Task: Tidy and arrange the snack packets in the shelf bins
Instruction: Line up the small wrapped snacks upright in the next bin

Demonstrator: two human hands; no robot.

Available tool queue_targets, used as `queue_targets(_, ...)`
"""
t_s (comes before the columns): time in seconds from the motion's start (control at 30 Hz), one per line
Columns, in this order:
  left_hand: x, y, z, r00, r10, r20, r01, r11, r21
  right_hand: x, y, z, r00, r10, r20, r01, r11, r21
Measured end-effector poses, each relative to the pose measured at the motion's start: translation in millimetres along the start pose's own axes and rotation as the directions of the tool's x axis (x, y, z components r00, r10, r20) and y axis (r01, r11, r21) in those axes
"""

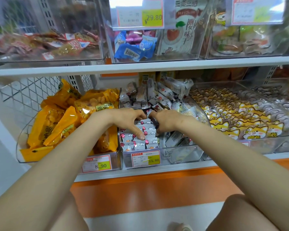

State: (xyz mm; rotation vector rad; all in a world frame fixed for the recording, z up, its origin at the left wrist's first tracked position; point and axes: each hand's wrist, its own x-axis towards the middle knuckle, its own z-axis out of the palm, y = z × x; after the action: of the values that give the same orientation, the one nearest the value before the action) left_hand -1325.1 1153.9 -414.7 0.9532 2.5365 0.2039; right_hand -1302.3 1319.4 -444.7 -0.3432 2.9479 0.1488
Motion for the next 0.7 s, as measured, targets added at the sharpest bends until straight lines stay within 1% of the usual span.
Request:
queue_targets(0.17, -5, -2, 3, 0.999, 0.017, -0.030, -0.014, 0.997, 0.075, 2, 0, 0, 0.999, 0.033, 0.035, -0.034, 0.999, 0.024)
queue_targets(0.37, -13, 1, 6, 0.998, 0.049, -0.040, -0.040, 0.980, 0.195, -6, -1, -3, 1.000, 0.011, -0.012, -0.010, 0.998, 0.060)
queue_targets(0.47, -13, 0, 7, 0.999, 0.042, -0.030, -0.033, 0.967, 0.254, -8, -2, -2, 1.000, -0.001, -0.026, 0.004, 0.996, 0.086)
queue_targets(0.6, -15, 2, 8, 0.999, 0.034, -0.017, -0.027, 0.959, 0.283, -10, -1, -2, 0.992, 0.028, -0.126, -0.003, 0.981, 0.193)
queue_targets(0.7, -16, 4, 7, 0.999, 0.031, -0.012, -0.027, 0.959, 0.283, -11, 0, -1, 0.973, 0.084, -0.214, -0.025, 0.965, 0.262)
